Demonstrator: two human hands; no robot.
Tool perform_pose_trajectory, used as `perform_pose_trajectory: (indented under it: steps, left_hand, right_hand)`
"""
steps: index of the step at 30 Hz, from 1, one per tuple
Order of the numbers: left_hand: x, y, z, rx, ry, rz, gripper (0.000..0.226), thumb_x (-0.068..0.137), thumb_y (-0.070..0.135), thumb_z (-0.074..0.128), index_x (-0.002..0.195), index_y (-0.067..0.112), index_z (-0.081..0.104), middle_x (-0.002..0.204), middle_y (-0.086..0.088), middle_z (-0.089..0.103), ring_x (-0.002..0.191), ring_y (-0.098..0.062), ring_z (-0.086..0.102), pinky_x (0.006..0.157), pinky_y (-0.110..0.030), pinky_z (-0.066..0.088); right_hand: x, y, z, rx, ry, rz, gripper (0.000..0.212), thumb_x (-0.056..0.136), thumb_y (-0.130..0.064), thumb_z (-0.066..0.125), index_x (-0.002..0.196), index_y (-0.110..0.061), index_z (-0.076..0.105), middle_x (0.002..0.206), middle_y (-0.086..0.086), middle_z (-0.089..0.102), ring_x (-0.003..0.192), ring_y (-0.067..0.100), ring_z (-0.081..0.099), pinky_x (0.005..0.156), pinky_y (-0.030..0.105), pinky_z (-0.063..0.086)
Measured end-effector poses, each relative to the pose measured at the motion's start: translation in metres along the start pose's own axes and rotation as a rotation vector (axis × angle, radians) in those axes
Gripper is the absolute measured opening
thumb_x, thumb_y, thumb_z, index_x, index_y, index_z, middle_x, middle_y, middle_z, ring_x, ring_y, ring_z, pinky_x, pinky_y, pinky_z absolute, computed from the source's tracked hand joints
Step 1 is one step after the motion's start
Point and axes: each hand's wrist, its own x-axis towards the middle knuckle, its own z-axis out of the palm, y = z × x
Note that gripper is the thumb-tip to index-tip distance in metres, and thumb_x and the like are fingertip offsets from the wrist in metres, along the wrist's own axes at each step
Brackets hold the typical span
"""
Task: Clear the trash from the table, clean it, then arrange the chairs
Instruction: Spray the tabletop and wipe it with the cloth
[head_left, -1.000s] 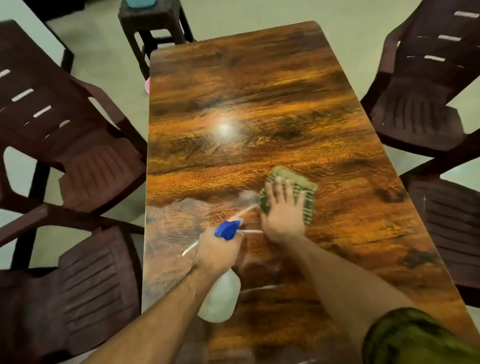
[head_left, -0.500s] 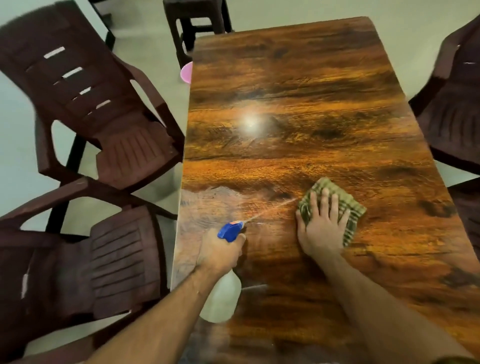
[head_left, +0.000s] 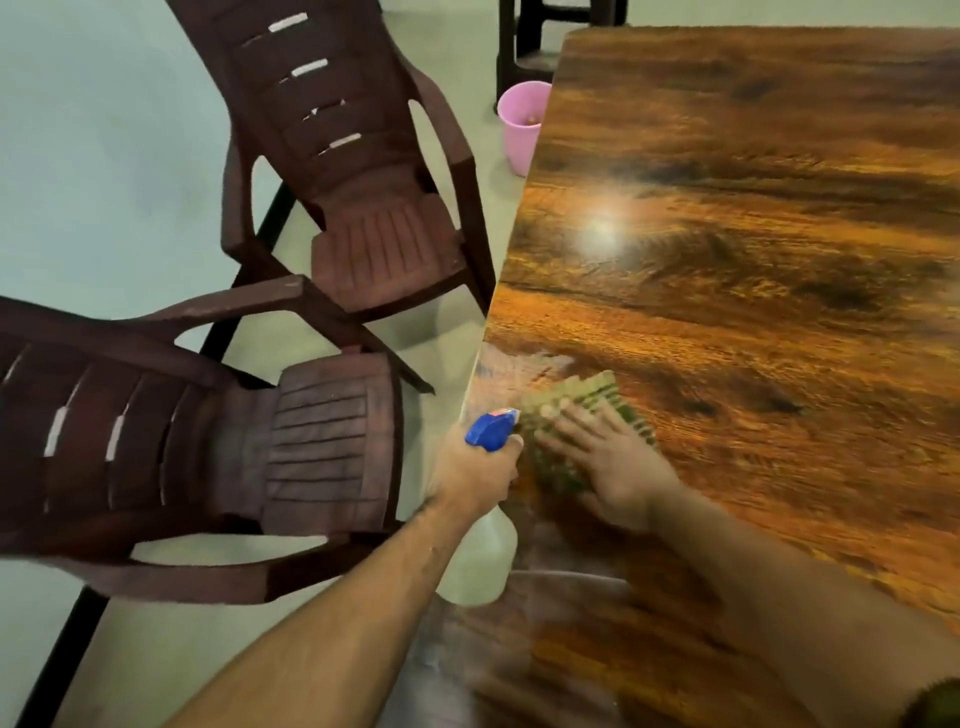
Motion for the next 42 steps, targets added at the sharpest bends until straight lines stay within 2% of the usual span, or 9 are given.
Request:
perform_pose_trajectory:
  steps: [5, 9, 14, 20, 24, 28, 30, 36, 42]
  left_hand:
    - [-0.003, -0.023, -0.015, 0.033, 0.088, 0.01, 0.028, 0.088, 0.027, 0.072, 0.071, 0.008, 0.06, 0.062, -0.011, 0.058, 0.055, -0.017, 0.055, 0.059, -0.037, 0.053]
    - [-0.008, -0.032, -0.03, 0.018, 0.14, 0.047, 0.037, 0.087, 0.018, 0.068, 0.056, 0.012, 0.049, 0.054, -0.006, 0.047, 0.051, -0.015, 0.043, 0.054, -0.038, 0.042]
    - [-0.014, -0.037, -0.04, -0.016, 0.107, 0.002, 0.028, 0.086, 0.026, 0.07, 0.082, -0.001, 0.066, 0.066, -0.011, 0.062, 0.055, -0.013, 0.055, 0.052, -0.029, 0.05]
    - [-0.03, -0.057, -0.049, -0.031, 0.128, 0.063, 0.041, 0.07, 0.041, 0.062, 0.071, 0.0, 0.057, 0.056, -0.005, 0.049, 0.051, -0.018, 0.048, 0.058, -0.049, 0.055]
    - [-0.046, -0.065, -0.045, 0.026, 0.117, 0.057, 0.042, 0.07, 0.047, 0.061, 0.067, 0.005, 0.058, 0.059, -0.006, 0.062, 0.055, -0.023, 0.059, 0.061, -0.048, 0.056]
    - [-0.064, -0.067, -0.032, 0.084, 0.032, 0.035, 0.034, 0.077, 0.04, 0.063, 0.069, 0.008, 0.061, 0.071, -0.018, 0.069, 0.069, -0.037, 0.069, 0.067, -0.05, 0.06]
    - [-0.073, -0.072, -0.027, 0.082, 0.001, 0.051, 0.028, 0.077, 0.036, 0.062, 0.064, 0.012, 0.054, 0.072, -0.023, 0.067, 0.071, -0.04, 0.067, 0.078, -0.051, 0.06]
    - [-0.113, -0.094, -0.017, 0.163, -0.087, 0.046, 0.02, 0.085, 0.027, 0.064, 0.072, 0.013, 0.058, 0.074, -0.016, 0.064, 0.07, -0.032, 0.065, 0.075, -0.046, 0.06]
    - [-0.145, -0.127, -0.018, 0.262, -0.136, 0.048, 0.024, 0.09, 0.031, 0.062, 0.074, 0.013, 0.062, 0.072, -0.009, 0.065, 0.076, -0.03, 0.07, 0.072, -0.038, 0.057]
  right_hand:
    - [0.098, 0.006, -0.033, 0.137, 0.178, 0.625, 0.073, 0.1, -0.06, 0.018, 0.158, -0.024, -0.007, 0.167, 0.005, -0.013, 0.153, 0.028, -0.016, 0.118, 0.056, -0.012]
    - [0.127, -0.051, -0.032, -0.023, 0.077, 0.191, 0.072, 0.098, -0.054, 0.014, 0.158, -0.024, -0.01, 0.165, 0.006, -0.016, 0.151, 0.026, -0.021, 0.118, 0.056, -0.014]
    - [0.055, -0.039, -0.009, -0.095, -0.053, -0.377, 0.081, 0.085, -0.047, 0.033, 0.159, -0.033, 0.004, 0.164, -0.007, -0.009, 0.151, 0.016, -0.015, 0.12, 0.049, -0.015]
    - [0.104, -0.033, -0.032, 0.108, 0.176, 0.514, 0.069, 0.099, -0.058, 0.013, 0.158, -0.028, -0.007, 0.167, 0.002, -0.013, 0.152, 0.027, -0.016, 0.119, 0.058, -0.011]
    - [0.08, -0.098, -0.007, -0.042, 0.025, 0.045, 0.081, 0.084, -0.059, 0.0, 0.159, -0.028, -0.002, 0.167, 0.002, -0.01, 0.153, 0.026, -0.013, 0.12, 0.059, -0.009]
    - [-0.018, -0.116, 0.044, -0.085, 0.001, -0.244, 0.073, 0.089, -0.052, 0.039, 0.157, -0.03, 0.025, 0.165, -0.002, 0.013, 0.154, 0.025, 0.003, 0.121, 0.057, -0.002]
    - [-0.065, -0.102, 0.059, -0.031, 0.077, -0.104, 0.077, 0.087, -0.049, 0.041, 0.158, -0.034, 0.015, 0.164, -0.004, 0.006, 0.154, 0.025, 0.004, 0.12, 0.054, -0.002]
    - [-0.07, -0.127, 0.057, 0.333, 0.255, 1.072, 0.073, 0.096, -0.055, 0.022, 0.16, -0.025, 0.002, 0.167, 0.004, -0.008, 0.154, 0.028, -0.009, 0.121, 0.058, -0.004]
    - [-0.122, -0.189, 0.105, -0.014, 0.134, 0.096, 0.081, 0.084, -0.05, 0.042, 0.158, -0.025, 0.023, 0.167, 0.003, 0.011, 0.153, 0.021, -0.005, 0.119, 0.055, 0.0]
